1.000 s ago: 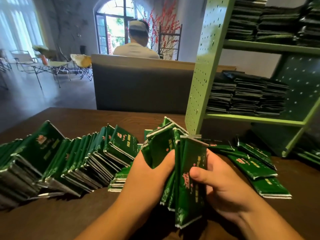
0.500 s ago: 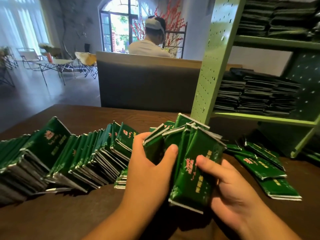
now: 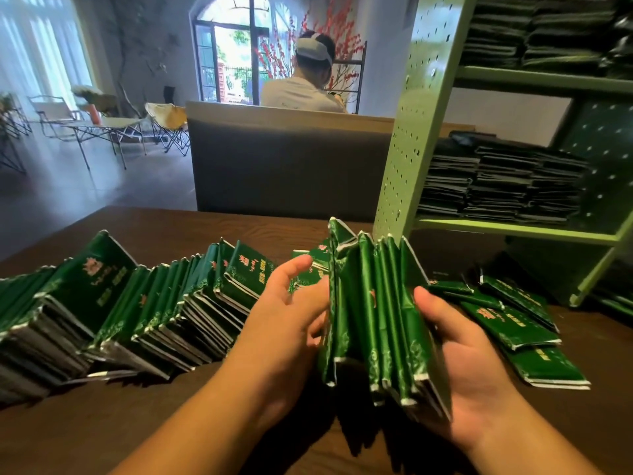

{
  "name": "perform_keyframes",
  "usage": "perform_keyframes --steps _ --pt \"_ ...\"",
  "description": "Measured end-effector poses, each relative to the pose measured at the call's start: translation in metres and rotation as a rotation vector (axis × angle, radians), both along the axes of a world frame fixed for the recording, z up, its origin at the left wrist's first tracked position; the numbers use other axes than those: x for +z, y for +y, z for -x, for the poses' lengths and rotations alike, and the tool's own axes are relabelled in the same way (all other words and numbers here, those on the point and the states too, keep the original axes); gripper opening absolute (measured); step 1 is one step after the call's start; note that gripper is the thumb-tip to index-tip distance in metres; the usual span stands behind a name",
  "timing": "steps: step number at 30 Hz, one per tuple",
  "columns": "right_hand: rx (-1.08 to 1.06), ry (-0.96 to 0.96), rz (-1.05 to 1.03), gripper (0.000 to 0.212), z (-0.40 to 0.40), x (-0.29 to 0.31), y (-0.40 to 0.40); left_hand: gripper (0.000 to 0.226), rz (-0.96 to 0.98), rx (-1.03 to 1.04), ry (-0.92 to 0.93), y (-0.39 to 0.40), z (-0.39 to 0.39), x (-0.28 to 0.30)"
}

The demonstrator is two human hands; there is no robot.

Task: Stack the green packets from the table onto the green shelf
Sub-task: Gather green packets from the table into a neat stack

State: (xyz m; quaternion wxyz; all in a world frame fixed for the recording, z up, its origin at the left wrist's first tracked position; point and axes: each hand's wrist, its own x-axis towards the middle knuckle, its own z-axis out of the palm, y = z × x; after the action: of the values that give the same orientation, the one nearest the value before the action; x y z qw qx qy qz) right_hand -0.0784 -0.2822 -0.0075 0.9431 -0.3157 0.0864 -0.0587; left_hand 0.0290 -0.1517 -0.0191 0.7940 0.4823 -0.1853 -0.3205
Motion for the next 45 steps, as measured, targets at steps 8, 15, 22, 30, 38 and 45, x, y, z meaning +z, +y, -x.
perform_keyframes --steps 8,15,22,30,38,45 --pt "-0.146 0.116 0.171 0.075 -0.004 -0.007 -0.003 0.04 0.095 -0.044 0.158 0.001 0.007 0.017" --pt "-0.261 0.138 0.219 0.046 -0.005 -0.005 -0.005 0.04 0.033 0.016 0.019 0.002 0.006 0.007" --pt "-0.441 0.16 0.197 0.071 -0.005 -0.005 -0.007 0.031 0.039 0.127 -0.064 0.002 0.006 0.006" --pt "-0.581 0.052 0.444 0.036 0.0 -0.003 -0.002 0.04 -0.082 0.265 -0.354 0.0 0.01 0.0" --pt "-0.39 -0.042 0.534 0.029 0.004 -0.005 0.011 0.044 -0.11 0.26 -0.362 -0.001 0.009 0.002" --pt "-0.111 -0.077 0.303 0.075 0.006 -0.003 0.001 0.072 -0.013 0.09 -0.139 0.002 0.009 0.006"
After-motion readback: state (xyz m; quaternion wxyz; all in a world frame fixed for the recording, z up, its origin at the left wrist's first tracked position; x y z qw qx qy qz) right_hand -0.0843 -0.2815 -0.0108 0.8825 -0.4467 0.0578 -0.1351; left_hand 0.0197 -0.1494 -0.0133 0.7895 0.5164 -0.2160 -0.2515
